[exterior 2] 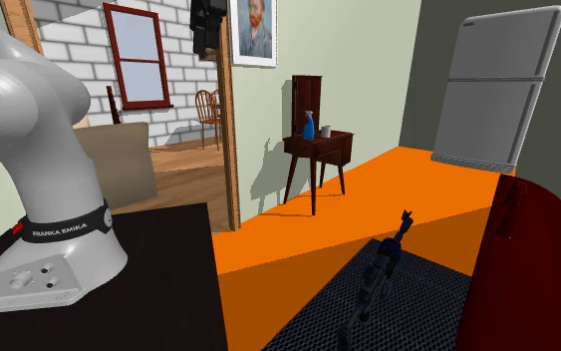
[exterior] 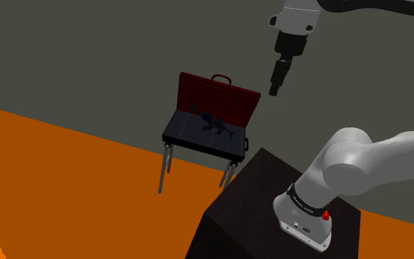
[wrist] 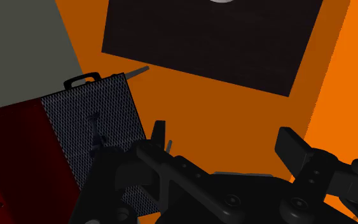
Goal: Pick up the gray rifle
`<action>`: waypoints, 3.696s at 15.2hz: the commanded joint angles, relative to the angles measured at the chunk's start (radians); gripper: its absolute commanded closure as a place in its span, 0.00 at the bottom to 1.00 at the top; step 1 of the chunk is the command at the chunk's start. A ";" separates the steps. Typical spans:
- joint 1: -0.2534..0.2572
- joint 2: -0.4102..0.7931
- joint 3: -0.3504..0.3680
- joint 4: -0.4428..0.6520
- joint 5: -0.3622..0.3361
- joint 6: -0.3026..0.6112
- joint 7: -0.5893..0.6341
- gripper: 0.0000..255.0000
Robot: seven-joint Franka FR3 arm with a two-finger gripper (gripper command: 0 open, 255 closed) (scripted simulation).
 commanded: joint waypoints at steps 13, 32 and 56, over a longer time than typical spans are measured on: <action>-0.028 0.238 -0.123 -0.151 -0.094 0.466 -0.143 0.00; -0.052 0.953 -0.243 0.074 0.028 1.072 -0.442 0.00; -0.137 1.313 -0.172 0.298 0.158 1.244 -0.582 1.00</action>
